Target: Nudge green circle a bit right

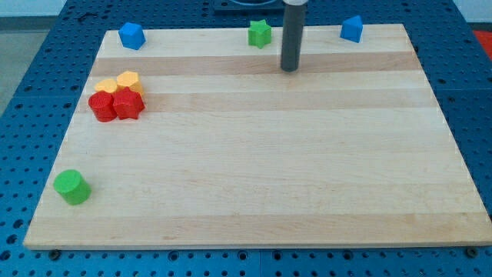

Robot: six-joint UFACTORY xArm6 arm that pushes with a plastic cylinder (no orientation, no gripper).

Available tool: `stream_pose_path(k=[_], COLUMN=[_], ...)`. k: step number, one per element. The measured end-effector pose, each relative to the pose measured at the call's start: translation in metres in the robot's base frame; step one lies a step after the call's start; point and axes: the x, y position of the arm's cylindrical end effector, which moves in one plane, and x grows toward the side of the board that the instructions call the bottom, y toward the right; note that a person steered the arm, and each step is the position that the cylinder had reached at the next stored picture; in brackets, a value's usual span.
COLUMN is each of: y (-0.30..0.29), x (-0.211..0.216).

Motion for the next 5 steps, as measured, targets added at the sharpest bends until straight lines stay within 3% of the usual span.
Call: stream_pose_path(k=[5], y=[-0.171], x=[-0.003])
